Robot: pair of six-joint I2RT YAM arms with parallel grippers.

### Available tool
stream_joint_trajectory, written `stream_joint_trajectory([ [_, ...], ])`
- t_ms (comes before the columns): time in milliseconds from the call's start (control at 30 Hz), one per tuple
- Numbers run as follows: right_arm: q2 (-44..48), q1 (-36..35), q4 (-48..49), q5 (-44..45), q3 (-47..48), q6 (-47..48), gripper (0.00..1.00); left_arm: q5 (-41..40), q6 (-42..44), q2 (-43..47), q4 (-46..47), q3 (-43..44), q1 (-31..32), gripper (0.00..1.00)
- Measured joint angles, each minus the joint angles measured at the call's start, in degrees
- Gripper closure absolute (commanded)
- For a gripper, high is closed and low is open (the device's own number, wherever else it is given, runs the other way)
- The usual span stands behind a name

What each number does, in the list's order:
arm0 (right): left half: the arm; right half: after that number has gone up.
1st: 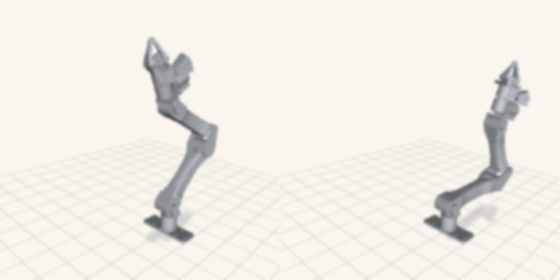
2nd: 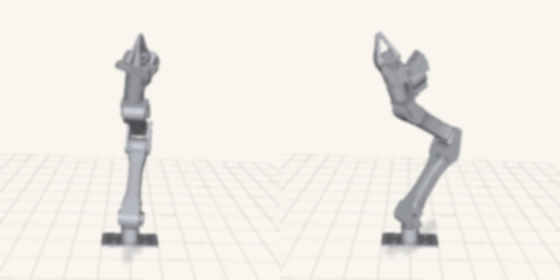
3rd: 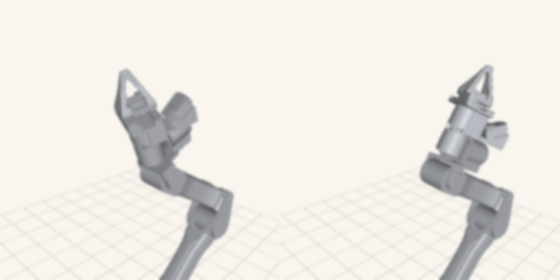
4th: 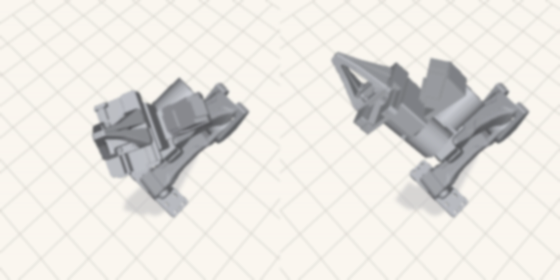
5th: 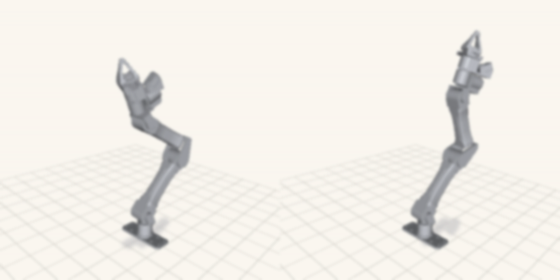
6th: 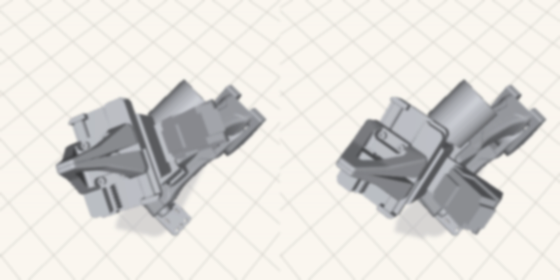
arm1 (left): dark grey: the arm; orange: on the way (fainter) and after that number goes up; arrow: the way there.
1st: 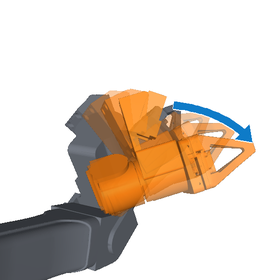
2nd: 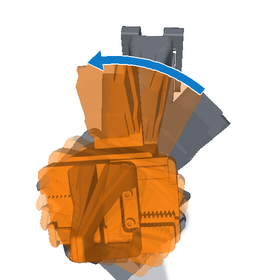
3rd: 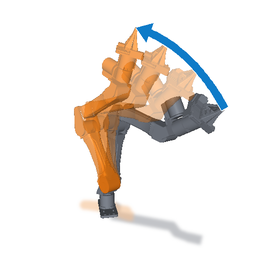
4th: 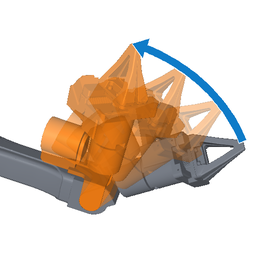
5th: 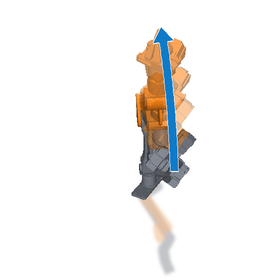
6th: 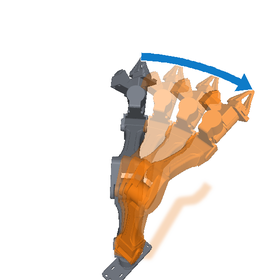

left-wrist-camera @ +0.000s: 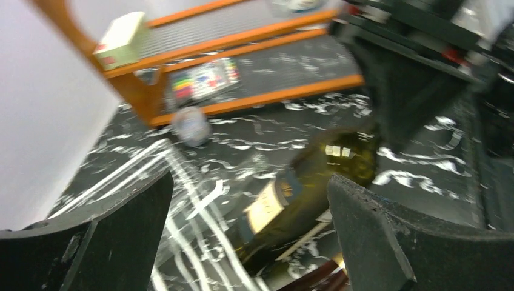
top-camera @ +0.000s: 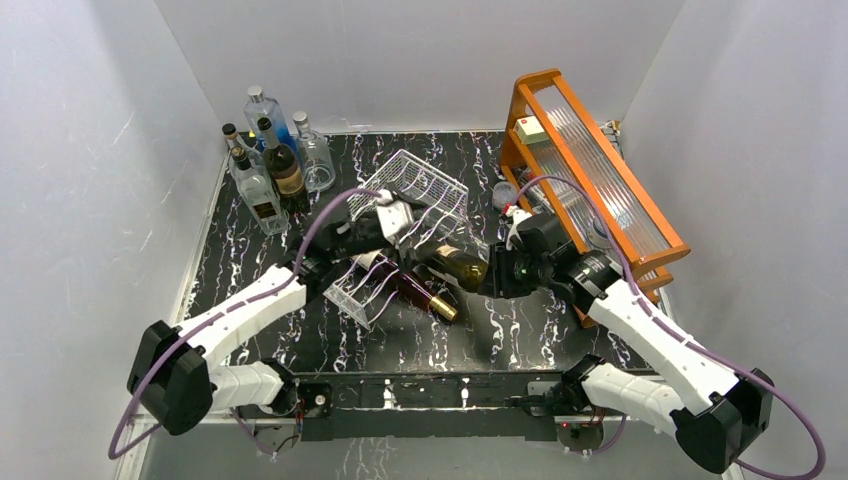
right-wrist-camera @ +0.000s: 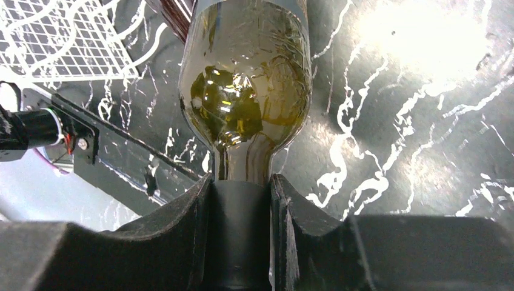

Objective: Take the wine bottle off the wine rack

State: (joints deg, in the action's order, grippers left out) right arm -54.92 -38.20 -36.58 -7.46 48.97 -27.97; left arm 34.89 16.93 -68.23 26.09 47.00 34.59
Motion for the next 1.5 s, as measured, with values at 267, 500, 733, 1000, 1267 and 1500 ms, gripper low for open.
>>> stream_joint_trajectory([
  [267, -2.2, 0.0, -10.3, 0.2, 9.0, 0.9, 1.00, 2.5, 6.3, -4.7, -5.4, 0.0, 11.5, 0.02],
  [500, -2.2, 0.0, -14.2, -0.5, 11.2, 2.8, 1.00, 1.7, 3.8, -9.2, -4.7, 0.1, 15.6, 0.02],
  [733, -2.5, 0.0, -14.5, -1.0, 11.3, 4.2, 1.00, -1.2, -3.7, -17.5, -2.2, 3.2, 17.3, 0.02],
  [1000, -2.8, 0.0, -14.8, -1.8, 11.4, 4.3, 0.99, -5.8, -6.6, -19.5, 1.1, 3.2, 19.7, 0.02],
  [1267, -2.8, 0.1, -14.9, -2.3, 11.4, 4.3, 0.89, -7.1, -6.8, -21.1, 2.6, 3.5, 20.6, 0.03],
  [1500, -2.8, 0.3, -15.1, -2.6, 11.4, 4.3, 0.56, -7.8, -5.0, -22.4, 1.4, 4.9, 21.2, 0.30],
])
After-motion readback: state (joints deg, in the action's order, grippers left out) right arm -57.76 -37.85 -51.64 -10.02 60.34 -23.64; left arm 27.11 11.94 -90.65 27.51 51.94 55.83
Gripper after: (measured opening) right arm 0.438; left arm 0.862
